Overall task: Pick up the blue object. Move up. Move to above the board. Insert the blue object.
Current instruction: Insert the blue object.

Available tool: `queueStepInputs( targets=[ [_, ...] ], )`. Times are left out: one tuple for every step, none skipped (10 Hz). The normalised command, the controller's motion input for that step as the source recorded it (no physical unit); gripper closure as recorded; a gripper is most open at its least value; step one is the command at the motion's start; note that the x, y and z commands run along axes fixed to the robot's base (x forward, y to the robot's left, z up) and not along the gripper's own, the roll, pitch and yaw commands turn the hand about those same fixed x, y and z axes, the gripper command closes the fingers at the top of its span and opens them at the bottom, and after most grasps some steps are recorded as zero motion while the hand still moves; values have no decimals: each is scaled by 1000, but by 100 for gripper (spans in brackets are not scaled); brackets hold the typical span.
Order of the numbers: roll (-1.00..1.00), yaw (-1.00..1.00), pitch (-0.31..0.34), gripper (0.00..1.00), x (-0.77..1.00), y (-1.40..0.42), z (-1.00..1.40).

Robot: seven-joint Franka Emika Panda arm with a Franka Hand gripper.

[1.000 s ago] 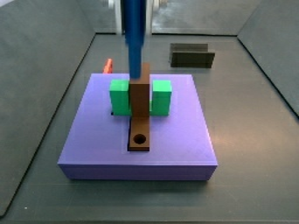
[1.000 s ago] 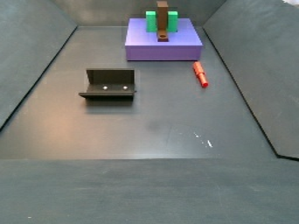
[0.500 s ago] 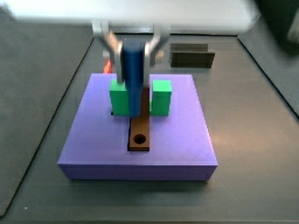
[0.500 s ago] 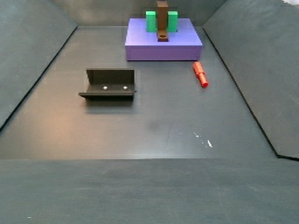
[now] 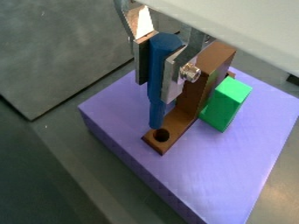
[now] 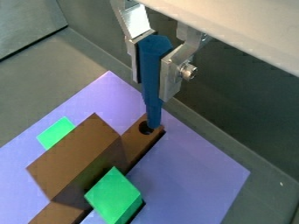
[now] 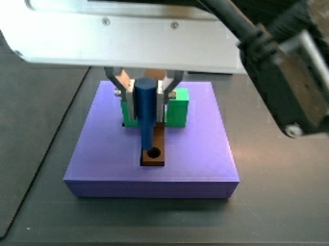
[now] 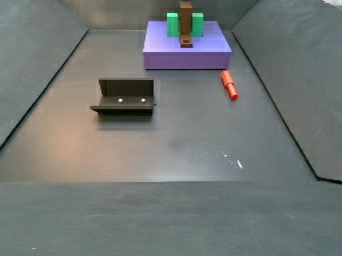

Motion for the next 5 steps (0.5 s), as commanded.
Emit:
queueStepInputs(
  targets=[
    [66, 137, 0, 100, 243, -71, -194],
    [70, 103, 0, 100, 243, -3, -200],
    [129, 69, 0, 100, 183, 0, -234],
    [173, 77, 0, 100, 0, 34, -197],
    [144, 0, 0, 100, -69, 26, -83]
  ],
)
